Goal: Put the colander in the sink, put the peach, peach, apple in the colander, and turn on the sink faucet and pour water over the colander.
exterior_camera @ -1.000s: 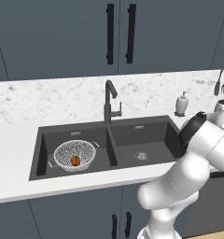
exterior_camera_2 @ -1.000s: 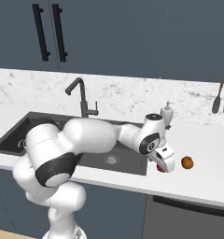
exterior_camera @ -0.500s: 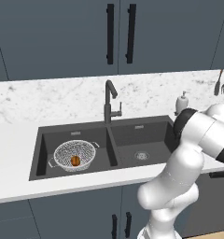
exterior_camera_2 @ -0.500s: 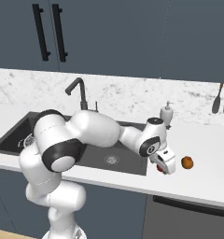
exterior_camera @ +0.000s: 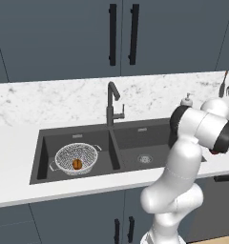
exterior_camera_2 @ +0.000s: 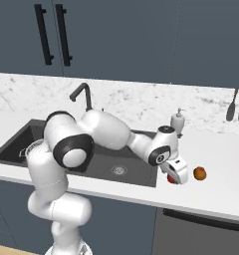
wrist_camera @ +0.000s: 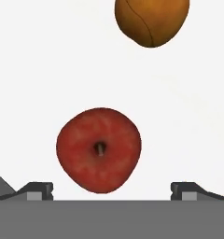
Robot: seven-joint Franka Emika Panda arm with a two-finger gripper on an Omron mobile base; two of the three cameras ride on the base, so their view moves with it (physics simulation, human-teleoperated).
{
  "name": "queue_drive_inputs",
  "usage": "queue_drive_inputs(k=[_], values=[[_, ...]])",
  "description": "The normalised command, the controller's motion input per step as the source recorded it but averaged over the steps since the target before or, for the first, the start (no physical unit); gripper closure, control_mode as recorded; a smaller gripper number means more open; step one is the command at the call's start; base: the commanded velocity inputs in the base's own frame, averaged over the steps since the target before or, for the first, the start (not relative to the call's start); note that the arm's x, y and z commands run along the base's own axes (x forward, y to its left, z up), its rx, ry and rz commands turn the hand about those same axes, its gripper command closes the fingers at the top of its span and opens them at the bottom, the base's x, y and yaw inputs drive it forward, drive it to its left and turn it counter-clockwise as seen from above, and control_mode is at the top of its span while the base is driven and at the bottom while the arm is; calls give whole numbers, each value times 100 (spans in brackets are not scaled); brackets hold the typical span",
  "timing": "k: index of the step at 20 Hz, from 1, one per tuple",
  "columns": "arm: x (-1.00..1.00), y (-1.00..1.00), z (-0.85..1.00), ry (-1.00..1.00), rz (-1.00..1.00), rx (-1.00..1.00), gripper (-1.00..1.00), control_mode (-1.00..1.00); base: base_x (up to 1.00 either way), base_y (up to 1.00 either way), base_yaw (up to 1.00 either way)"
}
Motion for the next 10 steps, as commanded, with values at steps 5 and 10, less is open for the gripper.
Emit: queue_drive_inputs(k=[5, 10], values=[[20, -18, -18, 0, 0, 0, -100, -100, 0, 0, 0], [12, -13, -9, 0, 0, 0, -100, -100, 0, 0, 0]])
